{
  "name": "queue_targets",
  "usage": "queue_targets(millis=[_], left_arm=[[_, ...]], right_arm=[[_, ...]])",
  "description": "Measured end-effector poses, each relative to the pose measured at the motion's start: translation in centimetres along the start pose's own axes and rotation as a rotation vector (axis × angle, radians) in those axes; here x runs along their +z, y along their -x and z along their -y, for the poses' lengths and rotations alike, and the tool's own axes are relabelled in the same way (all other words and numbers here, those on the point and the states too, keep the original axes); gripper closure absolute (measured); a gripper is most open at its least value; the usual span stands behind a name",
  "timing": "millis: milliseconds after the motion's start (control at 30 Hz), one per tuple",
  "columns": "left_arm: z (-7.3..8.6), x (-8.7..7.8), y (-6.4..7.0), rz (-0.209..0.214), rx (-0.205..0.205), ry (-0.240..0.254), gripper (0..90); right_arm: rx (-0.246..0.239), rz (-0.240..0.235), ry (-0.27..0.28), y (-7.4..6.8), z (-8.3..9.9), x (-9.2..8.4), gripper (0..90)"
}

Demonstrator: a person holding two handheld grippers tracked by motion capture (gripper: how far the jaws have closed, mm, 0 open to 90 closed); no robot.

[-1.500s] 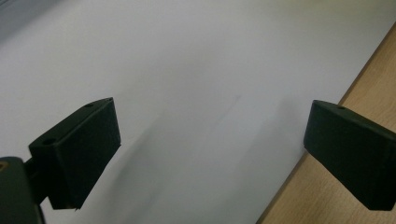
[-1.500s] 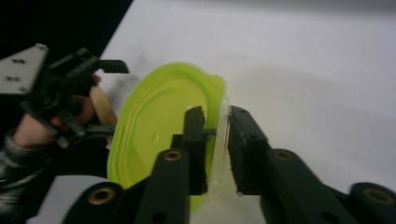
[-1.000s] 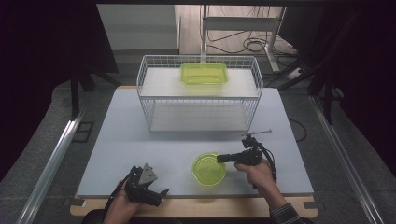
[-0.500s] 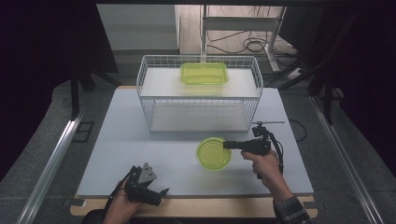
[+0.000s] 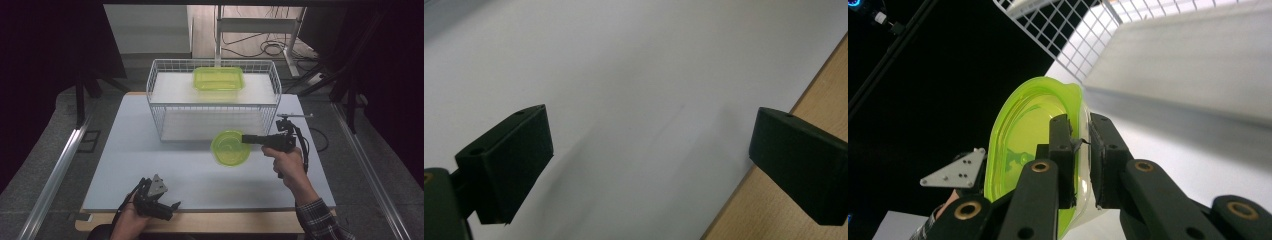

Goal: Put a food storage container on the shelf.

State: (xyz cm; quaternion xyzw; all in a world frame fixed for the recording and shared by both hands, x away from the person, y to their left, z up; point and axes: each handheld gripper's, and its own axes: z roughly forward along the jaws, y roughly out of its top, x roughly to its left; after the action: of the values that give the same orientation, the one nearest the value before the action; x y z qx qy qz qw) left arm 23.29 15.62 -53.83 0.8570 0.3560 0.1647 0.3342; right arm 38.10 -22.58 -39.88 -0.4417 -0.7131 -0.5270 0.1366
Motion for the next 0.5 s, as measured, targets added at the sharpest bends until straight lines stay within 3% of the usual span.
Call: queue_targets(millis=[500], left_arm=[[0.0,0.0,-0.1,-0.002,0.000,0.003,3.7]], right_arm=[[-0.003,-0.009,0.070,-1.8,-4.0,-1.5,81.0]])
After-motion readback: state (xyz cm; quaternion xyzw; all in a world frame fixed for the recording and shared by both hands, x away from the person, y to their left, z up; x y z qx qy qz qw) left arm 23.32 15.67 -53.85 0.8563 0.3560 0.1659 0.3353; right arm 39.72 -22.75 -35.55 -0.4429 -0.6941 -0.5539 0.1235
